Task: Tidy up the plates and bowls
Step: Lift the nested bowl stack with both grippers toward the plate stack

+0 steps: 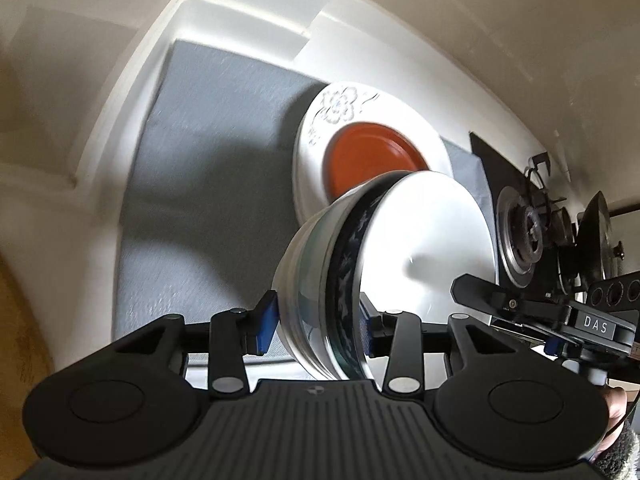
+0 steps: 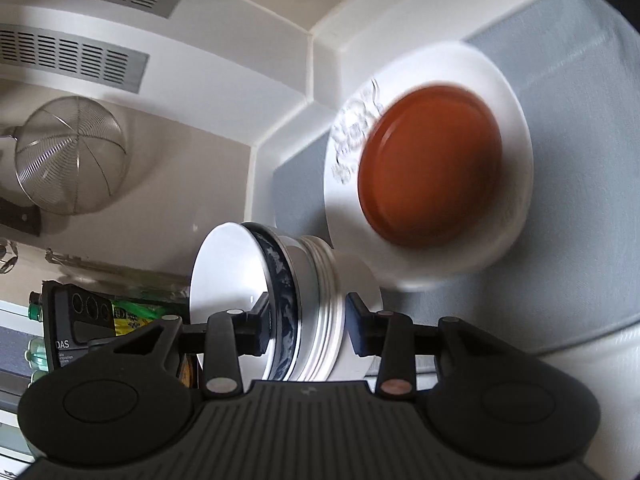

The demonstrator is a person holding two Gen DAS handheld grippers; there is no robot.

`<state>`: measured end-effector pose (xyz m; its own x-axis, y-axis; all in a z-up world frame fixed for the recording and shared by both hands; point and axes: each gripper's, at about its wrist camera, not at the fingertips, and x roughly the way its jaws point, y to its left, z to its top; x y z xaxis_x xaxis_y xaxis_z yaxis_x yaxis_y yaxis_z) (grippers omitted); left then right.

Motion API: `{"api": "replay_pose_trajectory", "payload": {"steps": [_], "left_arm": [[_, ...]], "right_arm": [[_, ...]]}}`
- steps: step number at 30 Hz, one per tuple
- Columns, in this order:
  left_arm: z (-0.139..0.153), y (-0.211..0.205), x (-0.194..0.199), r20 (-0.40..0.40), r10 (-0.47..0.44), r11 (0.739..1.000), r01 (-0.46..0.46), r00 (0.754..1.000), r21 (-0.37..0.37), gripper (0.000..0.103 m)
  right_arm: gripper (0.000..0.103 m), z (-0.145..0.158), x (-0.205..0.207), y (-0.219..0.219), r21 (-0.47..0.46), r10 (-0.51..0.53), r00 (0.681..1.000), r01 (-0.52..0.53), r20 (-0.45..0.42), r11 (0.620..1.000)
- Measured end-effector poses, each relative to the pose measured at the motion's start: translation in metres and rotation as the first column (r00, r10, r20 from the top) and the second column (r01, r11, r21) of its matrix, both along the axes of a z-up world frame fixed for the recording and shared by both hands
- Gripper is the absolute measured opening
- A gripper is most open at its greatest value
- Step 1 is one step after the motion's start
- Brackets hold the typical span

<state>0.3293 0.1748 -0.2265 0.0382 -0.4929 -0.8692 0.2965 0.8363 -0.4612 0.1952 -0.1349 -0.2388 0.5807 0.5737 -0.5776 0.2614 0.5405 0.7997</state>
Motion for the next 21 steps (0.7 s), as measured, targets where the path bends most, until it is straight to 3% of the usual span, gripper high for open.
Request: {"api": "replay_pose_trajectory", "payload": {"steps": [10, 21], "left_arm": [[0.013, -0.050, 0.034, 0.054, -0.043, 0.999, 0.044, 0.998, -0.020, 0.044], [-0.013, -0.103, 0.062, 0.078, -0.067, 0.998, 0.067, 0.995, -0.003, 0.045]], "right_arm": [[0.042, 0.020, 0.034, -0.045, -0.068, -0.032, 0.997, 0.036, 0.069, 0.997], [0.042, -0.009, 0.055, -0.094, -0.111, -0.115, 0.985, 0.129, 0.126, 0.985]]}}
